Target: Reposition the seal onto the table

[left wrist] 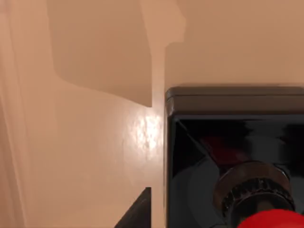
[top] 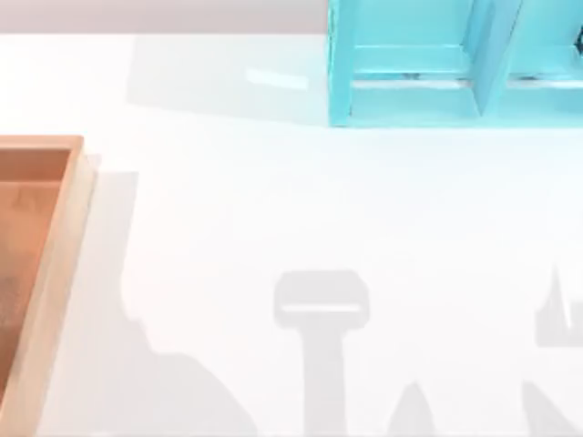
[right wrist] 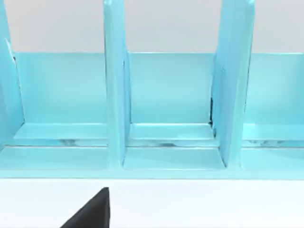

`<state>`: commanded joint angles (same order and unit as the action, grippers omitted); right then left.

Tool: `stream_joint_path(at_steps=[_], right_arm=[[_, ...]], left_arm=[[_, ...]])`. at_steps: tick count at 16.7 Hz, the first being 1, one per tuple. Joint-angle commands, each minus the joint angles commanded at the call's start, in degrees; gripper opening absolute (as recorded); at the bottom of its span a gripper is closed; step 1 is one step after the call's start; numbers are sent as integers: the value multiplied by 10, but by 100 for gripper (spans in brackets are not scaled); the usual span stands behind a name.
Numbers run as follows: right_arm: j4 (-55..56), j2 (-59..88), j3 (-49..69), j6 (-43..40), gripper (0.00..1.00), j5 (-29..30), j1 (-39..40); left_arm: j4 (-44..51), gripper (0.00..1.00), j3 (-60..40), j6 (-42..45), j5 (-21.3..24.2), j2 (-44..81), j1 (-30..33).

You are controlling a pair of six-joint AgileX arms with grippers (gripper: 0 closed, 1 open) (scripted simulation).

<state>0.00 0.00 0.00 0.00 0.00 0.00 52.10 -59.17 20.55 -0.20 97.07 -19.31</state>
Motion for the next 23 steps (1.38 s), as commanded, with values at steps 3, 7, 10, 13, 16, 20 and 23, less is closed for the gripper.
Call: stream_joint_path(at_steps=[3, 7, 10, 13, 16, 20, 23], right_arm=[[0, 0, 0, 0, 100, 0, 0], [0, 0, 0, 0, 100, 0, 0], [0, 0, 0, 0, 100, 0, 0], [0, 0, 0, 0, 100, 0, 0], [0, 0, 0, 0, 100, 0, 0], [0, 0, 0, 0, 100, 0, 0], [0, 0, 0, 0, 100, 0, 0]], left_arm=[[0, 32, 0, 0, 0, 0, 0], [0, 2, 0, 0, 0, 0, 0], [0, 0, 0, 0, 0, 0, 0], [0, 0, 0, 0, 0, 0, 0], [0, 0, 0, 1, 0, -1, 1], [42, 0, -40, -40, 0, -3, 41], [136, 0, -114, -120, 0, -15, 118]])
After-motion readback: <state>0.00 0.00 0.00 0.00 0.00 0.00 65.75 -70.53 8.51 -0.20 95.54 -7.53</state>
